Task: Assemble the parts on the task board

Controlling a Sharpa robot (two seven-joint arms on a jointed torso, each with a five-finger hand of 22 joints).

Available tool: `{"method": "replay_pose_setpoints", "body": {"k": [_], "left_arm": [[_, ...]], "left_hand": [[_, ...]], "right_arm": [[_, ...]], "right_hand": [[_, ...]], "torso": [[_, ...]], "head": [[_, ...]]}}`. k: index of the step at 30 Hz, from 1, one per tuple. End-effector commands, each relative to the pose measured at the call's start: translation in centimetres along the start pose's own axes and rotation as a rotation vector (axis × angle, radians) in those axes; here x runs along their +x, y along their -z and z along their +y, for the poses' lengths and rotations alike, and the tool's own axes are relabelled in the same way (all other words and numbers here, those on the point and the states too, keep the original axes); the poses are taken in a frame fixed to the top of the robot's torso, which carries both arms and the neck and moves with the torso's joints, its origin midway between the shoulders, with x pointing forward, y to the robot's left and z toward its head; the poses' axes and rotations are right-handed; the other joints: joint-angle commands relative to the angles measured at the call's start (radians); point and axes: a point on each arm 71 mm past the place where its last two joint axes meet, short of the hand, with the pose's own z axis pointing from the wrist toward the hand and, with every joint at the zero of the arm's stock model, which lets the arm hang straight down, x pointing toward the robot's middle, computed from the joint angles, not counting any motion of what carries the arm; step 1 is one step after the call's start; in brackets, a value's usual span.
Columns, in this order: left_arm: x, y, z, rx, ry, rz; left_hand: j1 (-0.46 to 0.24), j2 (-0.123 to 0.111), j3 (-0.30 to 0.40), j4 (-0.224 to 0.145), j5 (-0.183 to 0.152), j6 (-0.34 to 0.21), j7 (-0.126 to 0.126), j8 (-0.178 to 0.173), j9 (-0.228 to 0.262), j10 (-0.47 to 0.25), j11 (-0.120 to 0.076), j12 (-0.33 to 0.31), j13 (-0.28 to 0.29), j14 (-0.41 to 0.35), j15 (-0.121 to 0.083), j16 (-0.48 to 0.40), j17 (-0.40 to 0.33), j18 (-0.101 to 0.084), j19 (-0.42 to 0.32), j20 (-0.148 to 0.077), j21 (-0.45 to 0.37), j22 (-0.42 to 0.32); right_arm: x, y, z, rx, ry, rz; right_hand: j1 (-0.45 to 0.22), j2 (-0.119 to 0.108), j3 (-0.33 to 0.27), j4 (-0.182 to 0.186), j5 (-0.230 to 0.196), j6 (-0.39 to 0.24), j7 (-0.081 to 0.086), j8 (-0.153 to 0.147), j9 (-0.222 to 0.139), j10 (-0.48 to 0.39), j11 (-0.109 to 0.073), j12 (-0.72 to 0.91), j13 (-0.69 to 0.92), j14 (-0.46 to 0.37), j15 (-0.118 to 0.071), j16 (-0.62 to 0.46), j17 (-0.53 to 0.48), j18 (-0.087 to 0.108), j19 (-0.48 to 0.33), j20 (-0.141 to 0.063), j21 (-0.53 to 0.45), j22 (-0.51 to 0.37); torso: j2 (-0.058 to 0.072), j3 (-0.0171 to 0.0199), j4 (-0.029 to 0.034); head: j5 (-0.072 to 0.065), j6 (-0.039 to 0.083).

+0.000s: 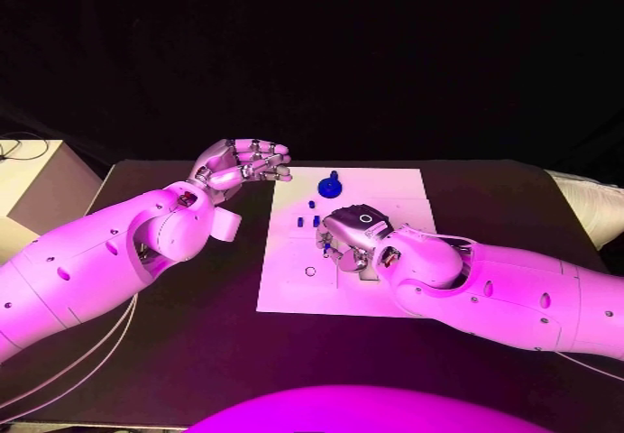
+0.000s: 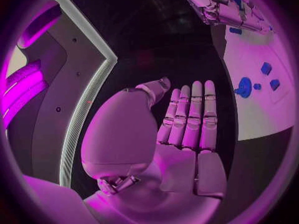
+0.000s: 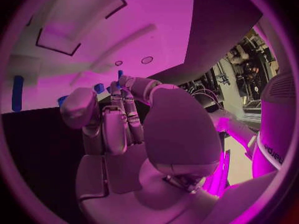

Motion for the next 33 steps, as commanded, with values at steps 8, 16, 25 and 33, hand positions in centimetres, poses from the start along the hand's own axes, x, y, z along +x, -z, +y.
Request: {"method": "replay_pose_setpoints", "body": {"k": [8,16,25,33], "left_arm": [[0.18,-0.02,-0.05,0.006,0.004,0.009],[0.16,-0.01,-0.05,0.005,0.003,0.01],[0.05,0.02,-0.01,0.002,0.002,0.009],[0.04,0.02,0.01,0.0,0.003,0.01]], "left_hand": [[0.008,0.001,-0.002,-0.003,0.002,0.0,0.006,-0.006,-0.001,-0.003,0.004,-0.004,0.001,0.004,0.002,-0.003,0.001,0.012,0.008,0.0,-0.007,-0.001],[0.008,0.001,-0.002,-0.003,0.002,0.0,0.006,-0.006,-0.001,-0.003,0.004,-0.004,0.001,0.004,0.002,-0.003,0.001,0.012,0.008,0.0,-0.007,-0.001],[0.008,0.001,-0.002,-0.003,0.002,0.0,0.006,-0.006,-0.001,-0.003,0.004,-0.004,0.001,0.004,0.002,-0.003,0.001,0.012,0.008,0.0,-0.007,-0.001],[0.007,0.001,-0.003,-0.002,0.002,0.0,0.006,-0.006,-0.002,-0.004,0.005,-0.005,0.002,0.004,0.003,-0.006,0.003,0.012,0.008,0.0,-0.01,-0.003]], "right_arm": [[0.46,-0.14,-0.07,0.002,0.035,0.005],[0.75,-0.14,0.05,-0.001,0.036,0.012],[0.79,0.09,0.18,-0.003,0.032,0.012],[0.85,0.14,-0.02,0.003,0.038,0.015]], "right_hand": [[-0.001,0.011,0.007,-0.003,0.005,0.005,-0.001,0.002,0.002,0.058,-0.051,0.001,0.004,0.042,-0.008,0.001,-0.001,-0.003,0.017,-0.006,-0.003,-0.002],[-0.001,0.011,0.007,-0.003,0.005,0.005,-0.001,0.002,0.002,0.058,-0.051,0.001,0.004,0.042,-0.008,0.001,-0.001,-0.003,0.017,-0.006,-0.003,-0.002],[-0.002,0.011,0.008,-0.004,0.008,0.005,-0.001,0.002,0.002,0.059,-0.051,0.0,0.004,0.042,-0.008,0.001,-0.002,-0.003,0.017,-0.006,-0.004,-0.002],[-0.002,0.011,0.008,-0.004,0.008,0.005,-0.001,0.002,0.002,0.059,-0.051,0.0,0.004,0.042,-0.008,0.001,-0.002,-0.003,0.017,-0.006,-0.004,-0.002]], "torso": [[0.0,-0.0016,0.0013],[0.0,-0.0009,0.0007],[-0.001,-0.0005,0.0006],[-0.001,-0.0008,0.0002]], "head": [[0.004,-0.007],[0.009,-0.011],[0.013,-0.015],[0.014,-0.016]]}}
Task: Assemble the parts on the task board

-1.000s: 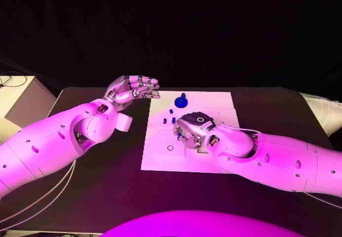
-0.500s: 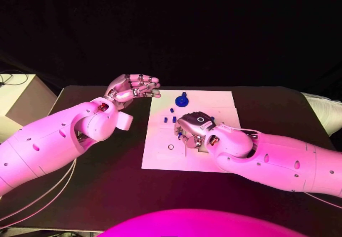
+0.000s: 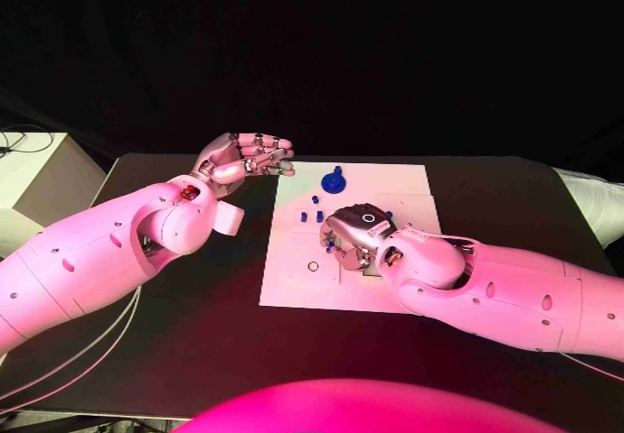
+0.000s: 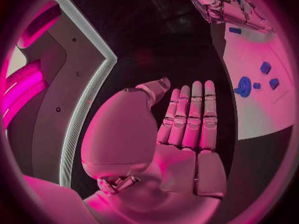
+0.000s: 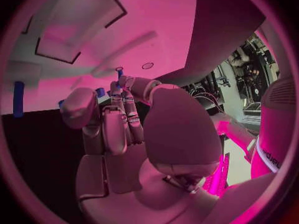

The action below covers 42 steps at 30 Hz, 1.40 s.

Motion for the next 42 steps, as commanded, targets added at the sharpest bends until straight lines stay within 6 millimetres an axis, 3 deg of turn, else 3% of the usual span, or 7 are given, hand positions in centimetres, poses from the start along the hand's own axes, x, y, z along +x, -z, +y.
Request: {"method": "replay_pose_setpoints", "body": {"k": [1,42], "left_arm": [[0.2,0.0,0.0,0.004,0.004,0.012],[0.1,0.0,0.0,0.001,0.004,0.014]], "left_hand": [[0.007,0.001,-0.003,-0.002,0.002,0.0,0.007,-0.006,-0.001,-0.004,0.005,-0.005,0.001,0.004,0.003,-0.006,0.001,0.012,0.008,0.0,-0.006,-0.001],[0.007,0.002,-0.004,-0.002,0.002,0.0,0.006,-0.007,-0.002,-0.005,0.005,-0.008,0.001,0.004,0.004,-0.01,0.004,0.012,0.009,0.001,-0.01,-0.004]], "right_arm": [[0.1,0.0,-0.1,0.001,0.021,0.008],[1.3,-0.5,0.1,0.001,0.038,0.048]], "right_hand": [[-0.003,0.011,0.005,-0.001,0.003,0.005,-0.001,0.002,0.001,0.058,-0.051,0.003,0.003,0.042,-0.008,0.001,-0.001,-0.003,0.017,-0.006,-0.004,-0.001],[-0.006,0.01,0.008,-0.005,0.005,0.005,0.0,0.002,0.002,0.06,-0.05,-0.002,0.003,0.042,-0.008,0.0,-0.002,-0.003,0.016,-0.007,-0.007,-0.003]], "torso": [[0.0,-0.0002,0.0],[0.0,0.0002,-0.0007]], "head": [[0.0,0.0],[0.006,-0.01]]}}
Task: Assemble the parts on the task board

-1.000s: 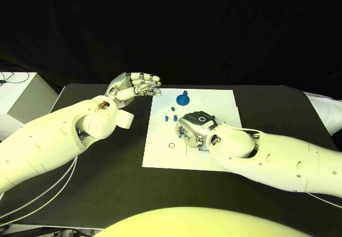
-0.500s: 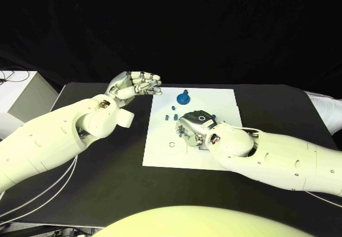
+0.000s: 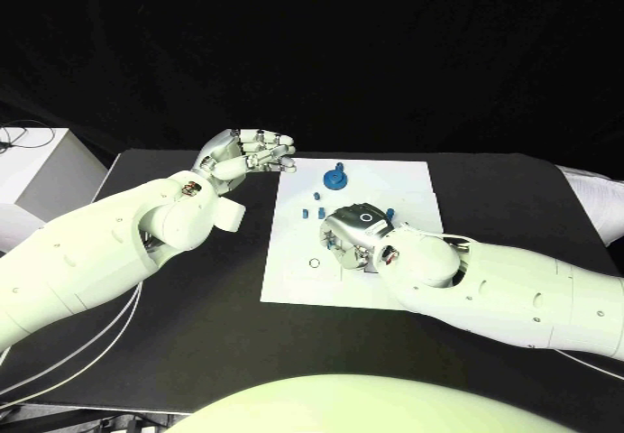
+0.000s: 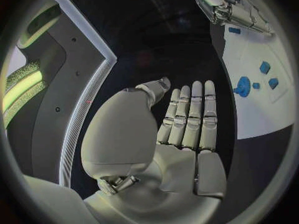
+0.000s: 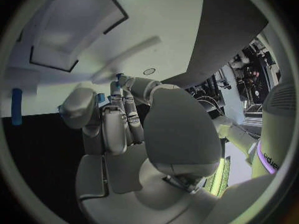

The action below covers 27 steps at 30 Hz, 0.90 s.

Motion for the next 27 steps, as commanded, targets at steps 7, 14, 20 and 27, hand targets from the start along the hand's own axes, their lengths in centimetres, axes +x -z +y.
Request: {"method": "replay_pose_setpoints", "body": {"k": [7,14,20,27], "left_arm": [[0.16,-0.02,-0.04,0.004,0.004,0.014],[0.12,-0.01,-0.02,0.001,0.003,0.014],[0.11,-0.01,0.01,0.0,0.003,0.015],[0.09,-0.01,0.03,-0.001,0.003,0.016]], "left_hand": [[0.007,0.002,-0.004,-0.002,0.002,0.0,0.006,-0.003,-0.001,-0.001,0.001,-0.003,0.002,0.004,0.004,-0.007,0.001,0.012,0.009,0.001,-0.006,-0.001],[0.007,0.002,-0.004,-0.002,0.002,0.0,0.006,-0.003,-0.001,-0.001,0.001,-0.003,0.002,0.004,0.004,-0.007,0.001,0.012,0.009,0.001,-0.006,-0.001],[0.007,0.002,-0.004,-0.002,0.002,0.0,0.006,-0.004,-0.001,-0.002,0.002,-0.004,0.002,0.004,0.004,-0.009,0.002,0.012,0.01,0.001,-0.008,-0.002],[0.007,0.002,-0.004,-0.002,0.002,0.0,0.007,-0.004,-0.002,-0.003,0.002,-0.005,0.002,0.004,0.004,-0.01,0.003,0.012,0.01,0.001,-0.009,-0.003]], "right_arm": [[0.48,0.05,-0.03,-0.014,0.011,0.029],[0.43,0.17,-0.21,-0.012,0.003,0.017],[0.4,0.29,-0.46,-0.002,0.001,0.01],[0.38,0.46,-0.89,0.015,0.002,0.004]], "right_hand": [[-0.061,-0.031,-0.02,0.01,0.02,-0.053,0.019,-0.035,-0.009,0.01,-0.031,-0.043,-0.007,0.04,0.01,-0.004,-0.012,-0.006,0.012,0.005,-0.017,-0.007],[-0.096,-0.075,-0.084,0.027,0.002,-0.124,0.016,-0.082,-0.024,-0.105,-0.02,-0.047,-0.011,0.032,0.02,-0.019,-0.038,0.002,0.002,0.017,-0.062,-0.038],[-0.057,-0.057,-0.182,0.035,0.0,-0.157,0.016,-0.115,-0.041,-0.178,-0.01,-0.038,-0.01,0.03,0.027,-0.022,-0.047,0.01,-0.004,0.026,-0.108,-0.07],[-0.03,-0.044,-0.235,0.044,0.002,-0.167,0.016,-0.13,-0.051,-0.203,-0.006,-0.035,-0.009,0.028,0.031,-0.025,-0.055,0.012,-0.004,0.029,-0.123,-0.081]], "torso": [[0.0,0.0006,-0.0011],[-0.001,0.0006,-0.0013],[-0.001,0.0006,-0.0009],[0.0,0.0006,-0.001]], "head": [[0.0,0.0],[-0.003,0.002],[-0.005,0.006],[-0.006,0.01]]}}
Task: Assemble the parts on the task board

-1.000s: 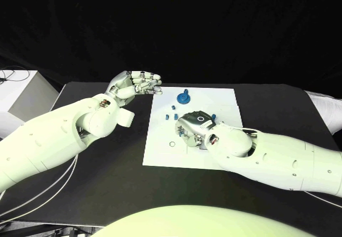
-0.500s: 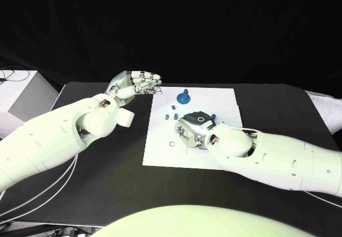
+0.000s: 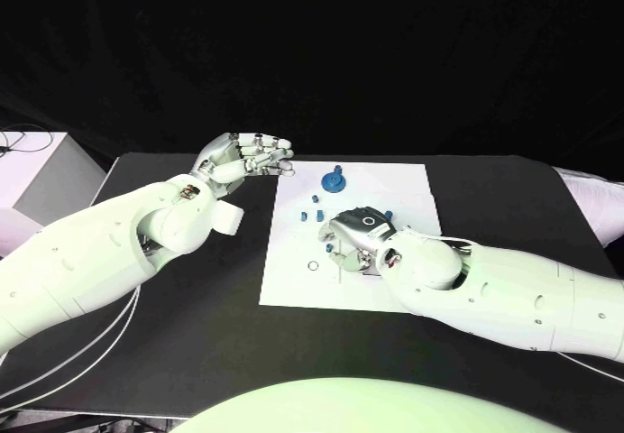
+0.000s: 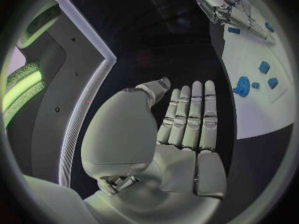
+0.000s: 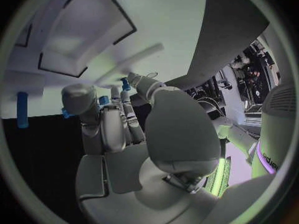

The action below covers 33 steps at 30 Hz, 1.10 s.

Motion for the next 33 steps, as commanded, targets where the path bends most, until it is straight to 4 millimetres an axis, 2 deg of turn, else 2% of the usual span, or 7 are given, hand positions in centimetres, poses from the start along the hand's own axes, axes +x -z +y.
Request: {"method": "replay_pose_setpoints", "body": {"k": [1,10,16,20,23,28,33], "left_arm": [[0.2,0.0,0.0,0.004,0.004,0.016],[0.2,0.0,0.0,0.003,0.005,0.018],[0.1,0.0,0.0,0.003,0.005,0.02],[0.1,0.0,0.0,0.003,0.005,0.019],[0.2,0.0,0.1,0.004,0.006,0.02],[0.2,0.0,0.1,0.004,0.008,0.021],[0.3,-0.1,0.2,0.003,0.009,0.023]], "left_hand": [[0.007,0.002,-0.004,-0.002,0.002,0.0,0.007,-0.004,-0.002,-0.003,0.002,-0.004,0.001,0.004,0.004,-0.005,0.002,0.012,0.006,-0.002,-0.005,-0.001],[0.007,0.002,-0.004,-0.002,0.002,0.0,0.007,-0.004,-0.002,-0.003,0.002,-0.004,0.001,0.004,0.004,-0.005,0.002,0.012,0.006,-0.002,-0.005,-0.001],[0.007,0.002,-0.005,-0.002,0.002,0.0,0.007,-0.005,-0.002,-0.004,0.002,-0.005,0.001,0.004,0.004,-0.007,0.003,0.012,0.006,-0.002,-0.007,-0.002],[0.007,0.002,-0.005,-0.002,0.002,0.0,0.007,-0.005,-0.002,-0.004,0.002,-0.005,0.001,0.004,0.004,-0.007,0.003,0.012,0.006,-0.002,-0.007,-0.002],[0.007,0.002,-0.005,-0.002,0.002,0.0,0.007,-0.005,-0.002,-0.004,0.002,-0.005,0.001,0.004,0.004,-0.007,0.003,0.012,0.006,-0.002,-0.007,-0.002],[0.007,0.002,-0.005,-0.002,0.002,0.0,0.007,-0.005,-0.002,-0.004,0.002,-0.005,0.001,0.004,0.004,-0.007,0.003,0.012,0.006,-0.002,-0.007,-0.002],[0.007,0.002,-0.005,-0.002,0.002,0.0,0.007,-0.005,-0.002,-0.004,0.002,-0.005,0.001,0.004,0.004,-0.007,0.003,0.012,0.006,-0.002,-0.007,-0.002]], "right_arm": [[0.1,0.1,-0.2,0.008,0.002,-0.004],[-0.6,1.2,-1.3,0.031,-0.032,-0.059],[-2.8,2.3,-3.3,0.075,-0.14,-0.073],[-4.6,2.9,-5.6,0.12,-0.148,-0.042],[-5.9,3.4,-7.9,0.158,-0.122,-0.027],[-6.7,3.7,-10.1,0.189,-0.077,-0.009],[-6.7,3.5,-11.2,0.205,-0.034,0.018]], "right_hand": [[0.012,0.002,-0.014,0.0,-0.002,-0.009,0.001,-0.008,-0.002,-0.012,0.001,0.005,0.001,0.029,0.006,-0.006,-0.002,0.012,0.002,0.009,-0.007,-0.002],[0.024,0.014,-0.019,0.01,0.014,-0.001,0.011,-0.01,-0.007,0.003,-0.002,0.02,0.004,0.023,0.004,-0.018,-0.02,0.012,0.005,0.009,-0.008,-0.003],[0.02,0.005,0.022,0.022,0.017,0.025,0.019,-0.008,-0.012,0.065,-0.006,0.055,0.005,0.025,0.0,-0.016,-0.019,0.01,0.012,0.007,0.001,0.003],[0.018,-0.007,0.033,0.021,0.016,0.015,0.008,-0.015,-0.016,0.059,-0.01,0.05,0.001,0.026,-0.002,-0.014,-0.017,0.011,0.012,0.005,-0.002,0.001],[0.009,-0.019,0.024,0.025,0.012,0.012,0.008,-0.019,-0.018,0.046,-0.011,0.045,0.001,0.029,-0.003,-0.006,-0.007,0.011,0.011,0.003,-0.002,0.002],[0.013,-0.025,0.012,0.023,0.013,0.012,0.0,-0.019,-0.019,0.033,-0.01,0.04,0.001,0.029,-0.003,-0.007,-0.009,0.01,0.013,0.002,0.004,0.007],[0.018,-0.025,-0.002,0.023,0.013,0.012,-0.008,-0.02,-0.021,0.021,-0.009,0.036,0.001,0.028,-0.002,-0.005,-0.008,0.009,0.015,0.002,0.007,0.009]], "torso": [[0.0,0.0,0.0],[-0.001,-0.0009,0.0007],[-0.001,-0.001,-0.0021],[-0.002,-0.0011,-0.0038],[-0.005,-0.0018,-0.0055],[-0.008,-0.001,-0.0082],[-0.006,-0.0018,-0.0056]], "head": [[-0.001,0.003],[-0.011,0.016],[-0.02,0.031],[-0.027,0.04],[-0.033,0.047],[-0.037,0.051],[-0.039,0.052]]}}
